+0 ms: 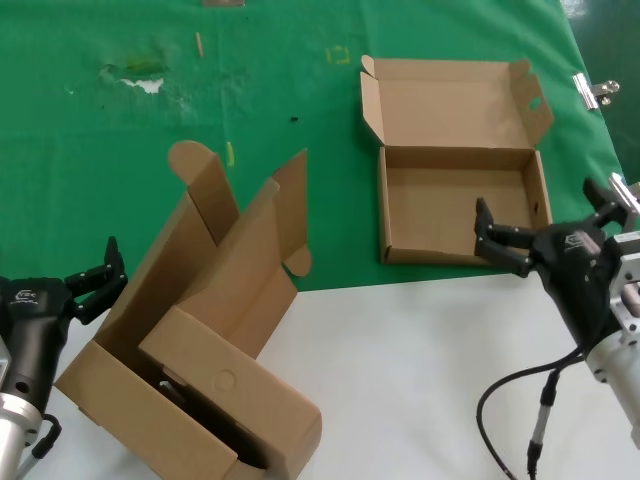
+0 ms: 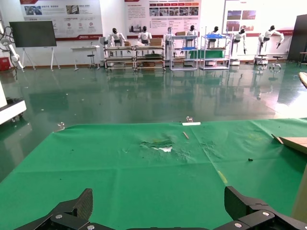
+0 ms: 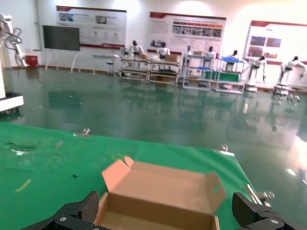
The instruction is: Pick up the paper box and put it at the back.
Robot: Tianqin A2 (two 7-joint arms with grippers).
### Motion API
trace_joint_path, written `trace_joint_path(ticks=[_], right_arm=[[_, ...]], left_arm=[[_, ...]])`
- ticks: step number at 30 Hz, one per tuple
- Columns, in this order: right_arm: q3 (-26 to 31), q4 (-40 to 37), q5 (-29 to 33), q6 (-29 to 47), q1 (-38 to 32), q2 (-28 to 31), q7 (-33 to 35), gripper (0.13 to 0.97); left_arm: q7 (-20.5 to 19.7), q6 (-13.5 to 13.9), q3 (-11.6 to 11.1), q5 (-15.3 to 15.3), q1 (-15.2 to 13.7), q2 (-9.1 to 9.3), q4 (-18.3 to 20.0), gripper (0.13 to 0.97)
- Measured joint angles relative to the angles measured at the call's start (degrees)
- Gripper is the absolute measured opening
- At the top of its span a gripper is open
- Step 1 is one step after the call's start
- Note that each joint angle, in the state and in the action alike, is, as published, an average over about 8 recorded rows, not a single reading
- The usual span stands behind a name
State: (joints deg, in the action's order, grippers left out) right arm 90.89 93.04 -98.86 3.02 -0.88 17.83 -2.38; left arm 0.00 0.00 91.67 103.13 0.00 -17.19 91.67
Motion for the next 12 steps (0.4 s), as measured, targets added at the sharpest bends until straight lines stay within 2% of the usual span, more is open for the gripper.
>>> trace_joint_path(ticks=[12], right_arm=[[0.31, -0.54, -1.7, -1.2, 0.34, -0.25, 0.95, 0.966]], left_arm=[[0.0, 0.0, 0.0, 0.0, 0.0, 0.0, 0.0, 0.966]])
